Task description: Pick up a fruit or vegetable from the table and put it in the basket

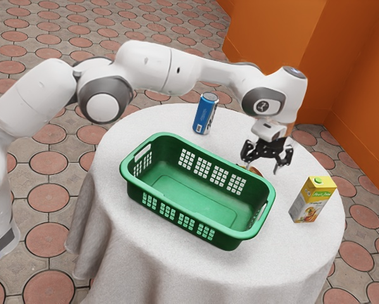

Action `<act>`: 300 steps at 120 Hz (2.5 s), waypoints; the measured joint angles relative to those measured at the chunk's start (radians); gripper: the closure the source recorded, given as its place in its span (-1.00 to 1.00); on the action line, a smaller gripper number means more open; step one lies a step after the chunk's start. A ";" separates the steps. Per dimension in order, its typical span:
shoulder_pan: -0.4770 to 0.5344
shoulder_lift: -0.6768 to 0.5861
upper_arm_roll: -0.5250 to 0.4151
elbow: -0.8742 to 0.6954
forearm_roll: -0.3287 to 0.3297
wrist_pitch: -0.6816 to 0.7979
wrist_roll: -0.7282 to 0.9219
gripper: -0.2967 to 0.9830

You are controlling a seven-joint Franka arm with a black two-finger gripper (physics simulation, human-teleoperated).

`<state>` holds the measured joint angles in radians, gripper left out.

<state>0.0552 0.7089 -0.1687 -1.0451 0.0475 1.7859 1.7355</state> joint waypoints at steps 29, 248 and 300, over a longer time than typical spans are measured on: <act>0.000 0.026 -0.001 0.002 -0.005 0.028 0.001 -0.50; 0.030 -0.268 0.027 -0.002 -0.068 -0.191 -0.003 0.26; -0.102 -0.263 0.026 -0.027 -0.092 -0.251 -0.026 0.27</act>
<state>-0.0468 0.4457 -0.1424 -1.0718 -0.0448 1.5348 1.7095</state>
